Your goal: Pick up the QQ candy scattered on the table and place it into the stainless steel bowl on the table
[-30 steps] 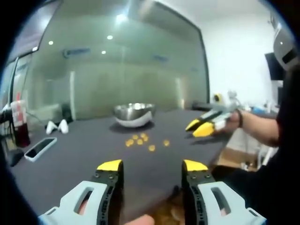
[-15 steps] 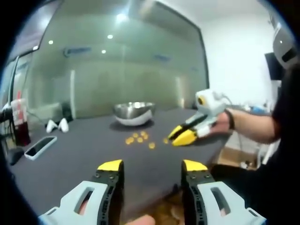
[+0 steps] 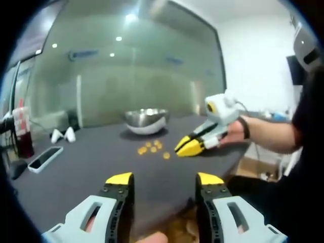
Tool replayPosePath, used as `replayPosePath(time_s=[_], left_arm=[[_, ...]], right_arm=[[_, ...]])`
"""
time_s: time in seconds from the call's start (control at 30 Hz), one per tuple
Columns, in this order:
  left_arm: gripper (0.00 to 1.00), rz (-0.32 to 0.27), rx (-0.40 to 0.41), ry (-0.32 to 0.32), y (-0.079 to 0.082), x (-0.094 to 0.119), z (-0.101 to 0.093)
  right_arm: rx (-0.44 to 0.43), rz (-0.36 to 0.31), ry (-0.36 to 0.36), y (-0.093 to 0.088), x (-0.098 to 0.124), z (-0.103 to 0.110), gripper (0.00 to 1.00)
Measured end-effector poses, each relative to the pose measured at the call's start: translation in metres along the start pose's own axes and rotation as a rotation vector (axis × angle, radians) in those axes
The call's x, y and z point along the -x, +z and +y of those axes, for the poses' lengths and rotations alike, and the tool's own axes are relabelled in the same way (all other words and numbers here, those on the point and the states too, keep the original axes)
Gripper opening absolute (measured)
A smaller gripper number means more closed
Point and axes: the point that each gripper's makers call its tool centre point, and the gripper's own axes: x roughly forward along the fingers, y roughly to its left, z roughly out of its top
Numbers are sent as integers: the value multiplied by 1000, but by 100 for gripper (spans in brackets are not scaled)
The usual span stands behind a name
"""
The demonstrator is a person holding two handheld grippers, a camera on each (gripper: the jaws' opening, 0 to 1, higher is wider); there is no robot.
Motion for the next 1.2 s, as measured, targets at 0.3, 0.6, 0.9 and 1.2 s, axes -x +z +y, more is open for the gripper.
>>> replayPosePath(time_s=[0.3,0.6,0.9,1.2], left_arm=[[50,6,-2,-8,-1,-1,-2],[50,6,-1,-8,0,0,-1],[49,19,-3,-11,0,0,-2],[48,21,2,-29,0,-14,-8]], right_arm=[[-3,-6,7,8,5,9,10],[-46,-81,-143,34,20,-29,10],[-52,-210,-414,73,58,-101,10],[-142,-277,-538,113,47,-166,10]])
